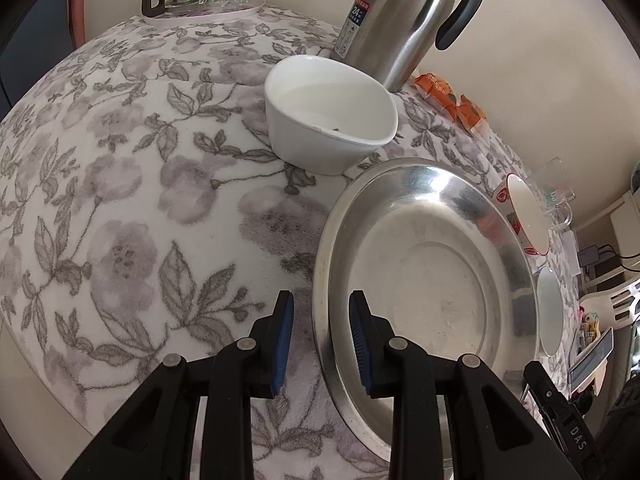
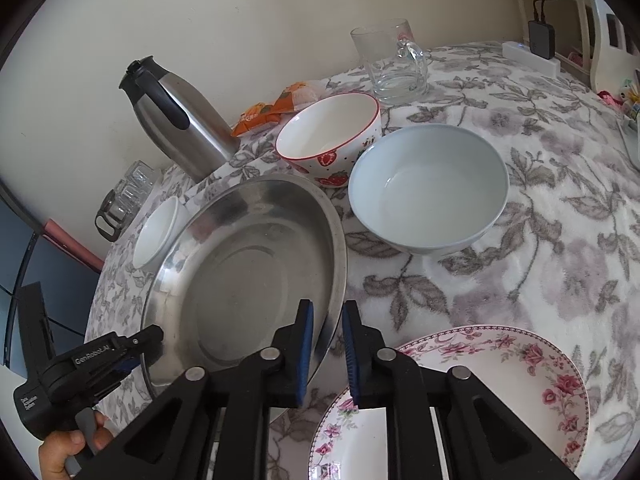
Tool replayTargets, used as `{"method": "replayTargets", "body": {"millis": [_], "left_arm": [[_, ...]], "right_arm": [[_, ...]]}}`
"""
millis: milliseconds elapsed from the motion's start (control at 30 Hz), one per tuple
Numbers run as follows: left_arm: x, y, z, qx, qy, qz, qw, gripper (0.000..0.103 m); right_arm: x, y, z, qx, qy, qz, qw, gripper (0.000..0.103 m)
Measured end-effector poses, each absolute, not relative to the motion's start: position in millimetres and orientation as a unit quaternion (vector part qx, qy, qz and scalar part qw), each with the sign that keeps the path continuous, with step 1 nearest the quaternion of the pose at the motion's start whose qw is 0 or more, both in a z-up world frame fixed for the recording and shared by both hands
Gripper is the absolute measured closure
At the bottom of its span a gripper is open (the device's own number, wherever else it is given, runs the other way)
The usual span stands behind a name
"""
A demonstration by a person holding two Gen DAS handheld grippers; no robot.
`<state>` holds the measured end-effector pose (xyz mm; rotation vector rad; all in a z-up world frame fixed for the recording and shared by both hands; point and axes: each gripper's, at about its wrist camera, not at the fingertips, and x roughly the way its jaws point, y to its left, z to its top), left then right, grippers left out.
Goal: Organize plates and bowls
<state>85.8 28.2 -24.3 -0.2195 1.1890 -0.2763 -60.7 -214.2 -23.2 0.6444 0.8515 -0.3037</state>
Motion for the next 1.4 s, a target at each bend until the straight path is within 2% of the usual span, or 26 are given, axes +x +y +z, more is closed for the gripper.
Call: {"method": "replayTargets", "body": {"millis": [500,767,800,867,1000,1067,1100,1133,1200,1267,1400], "left_arm": [[89,21,-24,-0.105,0.541,-0.148,0.821,0.074],[88,27,-25,-0.1,0.549,-0.127,0.82,0.072],[88,28,-24,-0.1,0.549,-0.126,0.82,0.069],[87,29,-22,-0.099,0.546,-0.121,0.823,0.058],[84,31,-17,-0.094,0.543,-0.108,0.828,0.05],[82,32,-16,-0.093,0.541,-0.104,0.83,0.039],[81,32,-15,-0.092,0.54,-0.101,0.83,0.036],[80,32,-15,-0.09,0.539,-0.098,0.832,0.034],[77,32,-13,-0.085,0.534,-0.097,0.835,0.031],[74,32,-9,-0.08,0.527,-0.096,0.841,0.024],[66,33,-1,-0.073,0.507,-0.093,0.854,0.021]], "right_arm": [[-56,-215,-23,0.297,0.401,-0.145,0.854,0.091],[-57,-216,-23,0.295,0.406,-0.147,0.853,0.088],[-58,-216,-23,0.295,0.407,-0.149,0.852,0.085],[-60,-219,-23,0.298,0.408,-0.154,0.849,0.08],[-66,-221,-20,0.304,0.405,-0.159,0.847,0.077],[-68,-220,-18,0.3,0.405,-0.164,0.848,0.068],[-69,-219,-18,0.299,0.405,-0.166,0.848,0.056],[-71,-219,-17,0.298,0.405,-0.169,0.847,0.049],[-73,-217,-14,0.294,0.403,-0.172,0.85,0.048],[-75,-215,-12,0.29,0.402,-0.173,0.851,0.045],[-80,-209,-9,0.282,0.402,-0.178,0.853,0.033]]}}
